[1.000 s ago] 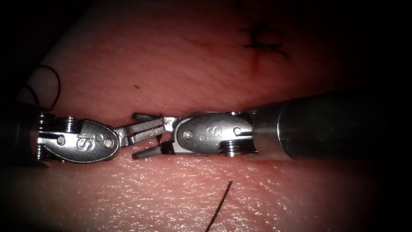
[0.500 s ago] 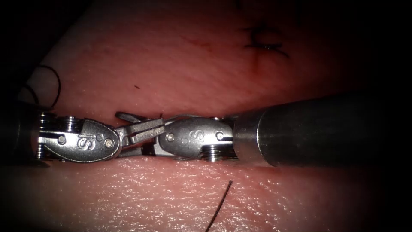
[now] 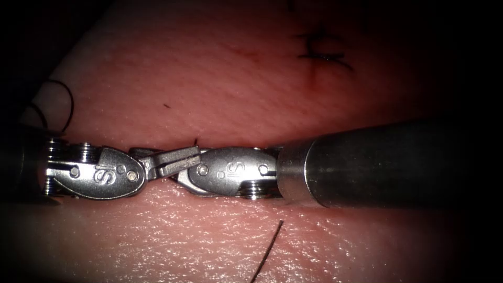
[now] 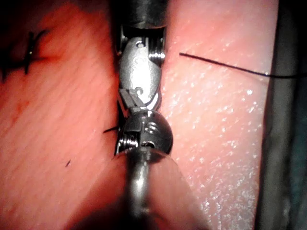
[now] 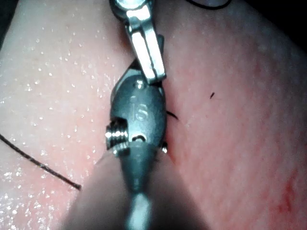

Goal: Wound Closure
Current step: Snip suture tail with right jaws

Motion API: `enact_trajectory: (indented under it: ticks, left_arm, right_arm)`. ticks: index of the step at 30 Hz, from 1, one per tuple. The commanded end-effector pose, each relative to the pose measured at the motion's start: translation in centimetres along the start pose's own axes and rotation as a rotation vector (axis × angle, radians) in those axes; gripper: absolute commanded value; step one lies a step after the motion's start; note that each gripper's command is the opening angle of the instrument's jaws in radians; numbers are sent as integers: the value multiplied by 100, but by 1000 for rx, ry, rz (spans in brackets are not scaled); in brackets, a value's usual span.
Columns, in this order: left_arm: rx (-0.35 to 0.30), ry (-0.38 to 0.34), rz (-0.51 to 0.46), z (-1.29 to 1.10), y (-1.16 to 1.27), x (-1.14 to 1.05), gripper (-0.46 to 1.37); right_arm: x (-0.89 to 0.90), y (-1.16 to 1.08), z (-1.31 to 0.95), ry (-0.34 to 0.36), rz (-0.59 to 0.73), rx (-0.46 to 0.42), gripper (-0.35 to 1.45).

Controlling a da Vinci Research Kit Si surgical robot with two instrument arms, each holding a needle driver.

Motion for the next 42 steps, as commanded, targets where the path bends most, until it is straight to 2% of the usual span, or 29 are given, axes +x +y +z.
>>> enact_trajectory:
  ticks: [1,4,5,6,8,9,10,12,15,20,23,28,32,34,35,37,38,39,40,41,42]
  left_arm:
    - [-7,0,0,-1,0,0,-35]
    - [-9,1,0,-2,-1,0,-35]
    - [-10,2,0,-3,-2,0,-35]
    - [-9,5,-1,-4,-3,0,-35]
    - [-12,6,-1,-6,-5,0,-35]
    - [-15,10,-2,-9,-7,-1,-35]
    - [-15,10,-2,-10,-8,-1,-35]
    - [-15,18,2,-15,-13,-2,-35]
    - [-11,27,-1,-25,-21,-4,-35]
    - [-2,25,-7,-35,-26,-7,-35]
    - [-5,26,-6,-38,-27,-9,-35]
    - [-5,28,-16,-34,-37,-10,-35]
    - [11,53,20,-21,-53,-14,-35]
    - [18,68,29,-10,-62,-22,-35]
    - [22,75,32,-5,-64,-27,-35]
    - [25,81,43,0,-67,-34,-35]
    - [26,82,41,3,-68,-38,-35]
    - [27,82,34,8,-70,-44,-35]
    - [28,82,25,11,-71,-48,-35]
    - [29,83,14,16,-72,-55,-35]
    - [32,86,6,19,-72,-60,-35]
  right_arm:
    - [1,0,0,-5,-2,13,-35]
    - [-1,-2,-1,-14,-6,49,-35]
    - [-3,-3,-1,-16,-8,53,32]
    - [-5,-4,-2,-23,-9,40,74]
    - [-8,-5,-4,-40,-12,13,114]
    - [-10,-5,-7,-92,-16,21,127]
    - [-11,-5,-7,-104,-16,23,129]
    - [-13,-1,-13,-179,-20,-2,144]
    - [-14,7,-27,-238,-16,-18,144]
    - [-10,20,-52,-252,-26,-8,144]
    - [-1,30,-71,-254,-25,-4,144]
    - [16,42,-107,-250,-14,31,144]
    - [29,53,-141,-255,-13,70,142]
    - [37,70,-162,-262,-60,52,115]
    - [40,78,-168,-261,-64,12,110]
    - [43,87,-175,-241,-55,-30,117]
    - [43,88,-180,-229,-58,-46,104]
    - [42,87,-189,-205,-79,-22,41]
    - [42,85,-193,-207,-84,-1,-9]
    - [42,84,-197,-231,-89,14,-12]
    - [43,86,-199,-243,-58,20,-7]
